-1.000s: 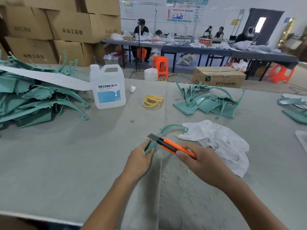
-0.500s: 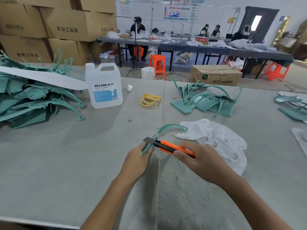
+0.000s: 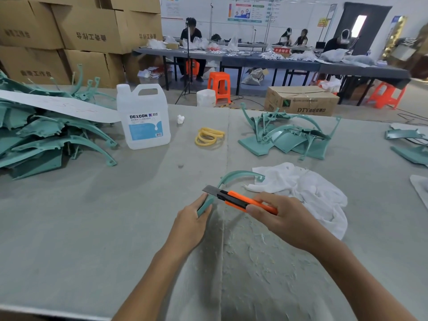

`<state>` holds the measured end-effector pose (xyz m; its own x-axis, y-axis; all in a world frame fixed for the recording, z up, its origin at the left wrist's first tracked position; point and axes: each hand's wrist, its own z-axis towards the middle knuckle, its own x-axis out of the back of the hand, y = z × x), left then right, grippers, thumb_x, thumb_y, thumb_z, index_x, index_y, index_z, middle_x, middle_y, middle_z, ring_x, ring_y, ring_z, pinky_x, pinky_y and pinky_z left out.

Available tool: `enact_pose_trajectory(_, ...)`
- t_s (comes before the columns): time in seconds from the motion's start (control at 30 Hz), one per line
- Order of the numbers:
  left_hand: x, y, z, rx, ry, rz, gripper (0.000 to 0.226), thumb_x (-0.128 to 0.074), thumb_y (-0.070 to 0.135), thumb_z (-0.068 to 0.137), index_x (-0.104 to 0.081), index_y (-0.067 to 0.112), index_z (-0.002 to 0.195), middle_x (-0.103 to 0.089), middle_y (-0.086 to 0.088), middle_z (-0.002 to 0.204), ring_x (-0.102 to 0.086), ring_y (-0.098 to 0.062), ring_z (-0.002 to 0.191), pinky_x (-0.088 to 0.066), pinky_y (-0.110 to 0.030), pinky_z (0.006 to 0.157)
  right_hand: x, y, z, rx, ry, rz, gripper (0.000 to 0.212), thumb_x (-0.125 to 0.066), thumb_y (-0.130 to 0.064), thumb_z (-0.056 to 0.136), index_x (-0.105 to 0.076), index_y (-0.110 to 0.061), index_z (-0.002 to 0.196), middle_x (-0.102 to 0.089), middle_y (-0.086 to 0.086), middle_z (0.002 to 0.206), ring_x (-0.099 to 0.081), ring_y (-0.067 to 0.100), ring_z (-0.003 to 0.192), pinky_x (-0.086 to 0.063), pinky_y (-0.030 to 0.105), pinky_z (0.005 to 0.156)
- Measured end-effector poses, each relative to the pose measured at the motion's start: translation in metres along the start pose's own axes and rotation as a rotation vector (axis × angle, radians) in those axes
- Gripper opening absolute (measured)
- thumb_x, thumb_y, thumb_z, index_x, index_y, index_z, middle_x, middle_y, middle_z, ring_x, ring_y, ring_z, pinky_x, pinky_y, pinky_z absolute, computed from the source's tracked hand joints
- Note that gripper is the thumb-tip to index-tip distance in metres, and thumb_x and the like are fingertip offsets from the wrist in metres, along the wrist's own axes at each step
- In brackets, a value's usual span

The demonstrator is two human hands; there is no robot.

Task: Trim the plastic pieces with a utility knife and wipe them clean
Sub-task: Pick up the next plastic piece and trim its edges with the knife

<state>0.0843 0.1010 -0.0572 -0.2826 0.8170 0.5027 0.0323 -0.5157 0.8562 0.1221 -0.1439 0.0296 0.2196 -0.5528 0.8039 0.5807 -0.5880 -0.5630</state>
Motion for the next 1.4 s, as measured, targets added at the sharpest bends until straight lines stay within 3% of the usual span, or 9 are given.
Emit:
enact_pose_trajectory(0.1,-0.002,0.0,0.0,0.027,-0.007,0.021,0.043,-0.051,0.036,0.104,-0.051,0.034,0.146,-0.068,-0.003,0.128,-0.063,-0.026,0.115,-0.051,-0.032,0.091,-0.004,0.009,0.003,-0.004,0.032,-0.072,0.028,-0.048,-0.063,0.097,-0.063,-0.04,0.095,-0.064,-0.015,0.073,-0.059,0.008,0.061,-0.044,0.017,0.054)
enact_pose_trajectory(0.2,-0.004,0.0,-0.004,-0.002,-0.007,0.072,0.047,-0.055,0.031,0.102,-0.047,0.03,0.149,-0.056,0.009,0.144,-0.054,-0.017,0.131,-0.044,-0.029,0.107,-0.007,0.031,0.017,-0.121,0.123,-0.19,0.03,-0.046,-0.059,0.098,-0.062,-0.034,0.094,-0.062,-0.009,0.065,-0.058,0.009,0.059,-0.045,0.027,0.055)
enact_pose_trajectory(0.5,-0.006,-0.005,-0.005,0.017,-0.024,0.045,0.049,-0.053,0.038,0.102,-0.042,0.038,0.15,-0.051,0.017,0.146,-0.05,-0.01,0.133,-0.037,-0.018,0.105,0.001,0.083,0.047,-0.504,0.117,-0.416,0.039,-0.039,-0.052,0.104,-0.055,-0.018,0.094,-0.062,0.002,0.077,-0.06,0.025,0.074,-0.049,0.037,0.067)
enact_pose_trajectory(0.77,-0.008,-0.008,-0.004,0.021,0.008,0.06,0.048,-0.056,0.036,0.101,-0.046,0.037,0.147,-0.057,0.014,0.142,-0.055,-0.013,0.128,-0.04,-0.019,0.098,-0.012,0.021,-0.01,-0.238,0.05,0.221,0.01,-0.05,-0.049,0.102,-0.053,-0.045,0.093,-0.072,-0.01,0.081,-0.064,0.013,0.053,-0.053,0.027,0.047)
enact_pose_trajectory(0.97,-0.005,-0.008,-0.002,0.038,0.016,0.014,0.045,-0.054,0.039,0.101,-0.05,0.036,0.146,-0.059,0.014,0.14,-0.055,-0.01,0.129,-0.044,-0.031,0.108,-0.025,-0.001,-0.026,-0.154,-0.074,0.262,0.011,-0.05,-0.048,0.103,-0.055,-0.039,0.099,-0.071,-0.003,0.079,-0.059,0.009,0.051,-0.05,0.027,0.05)
enact_pose_trajectory(1.13,-0.005,-0.008,-0.003,0.024,0.018,0.021,0.045,-0.056,0.042,0.1,-0.051,0.038,0.144,-0.062,0.017,0.135,-0.058,-0.008,0.122,-0.046,-0.027,0.101,-0.02,0.003,-0.01,-0.175,-0.005,0.094,0.022,-0.047,-0.051,0.102,-0.057,-0.032,0.094,-0.063,0.006,0.068,-0.058,0.019,0.056,-0.049,0.042,0.059)
enact_pose_trajectory(1.23,-0.007,-0.006,-0.009,-0.06,-0.003,0.075,0.038,-0.055,0.042,0.096,-0.046,0.053,0.131,-0.059,0.025,0.126,-0.058,-0.008,0.108,-0.041,-0.018,0.082,-0.011,0.017,0.01,-0.227,0.041,-0.128,0.027,-0.044,-0.052,0.103,-0.055,-0.029,0.096,-0.061,-0.002,0.068,-0.058,0.016,0.059,-0.046,0.037,0.055)
enact_pose_trajectory(1.33,-0.007,-0.002,-0.011,-0.099,-0.001,0.102,0.035,-0.047,0.047,0.091,-0.031,0.063,0.118,-0.029,0.041,0.132,-0.048,-0.004,0.11,-0.035,-0.014,0.072,0.002,0.037,0.04,-0.34,0.055,-0.341,0.031,-0.041,-0.053,0.103,-0.055,-0.027,0.093,-0.061,-0.004,0.074,-0.056,0.014,0.066,-0.036,0.031,0.053)
enact_pose_trajectory(1.4,-0.007,-0.002,-0.011,-0.08,-0.003,0.096,0.034,-0.047,0.048,0.093,-0.031,0.064,0.118,-0.038,0.051,0.122,-0.05,0.0,0.107,-0.039,-0.013,0.07,0.012,0.055,0.059,-0.478,0.024,-0.454,0.031,-0.042,-0.049,0.102,-0.057,-0.024,0.093,-0.06,0.0,0.08,-0.056,0.02,0.074,-0.036,0.032,0.059)
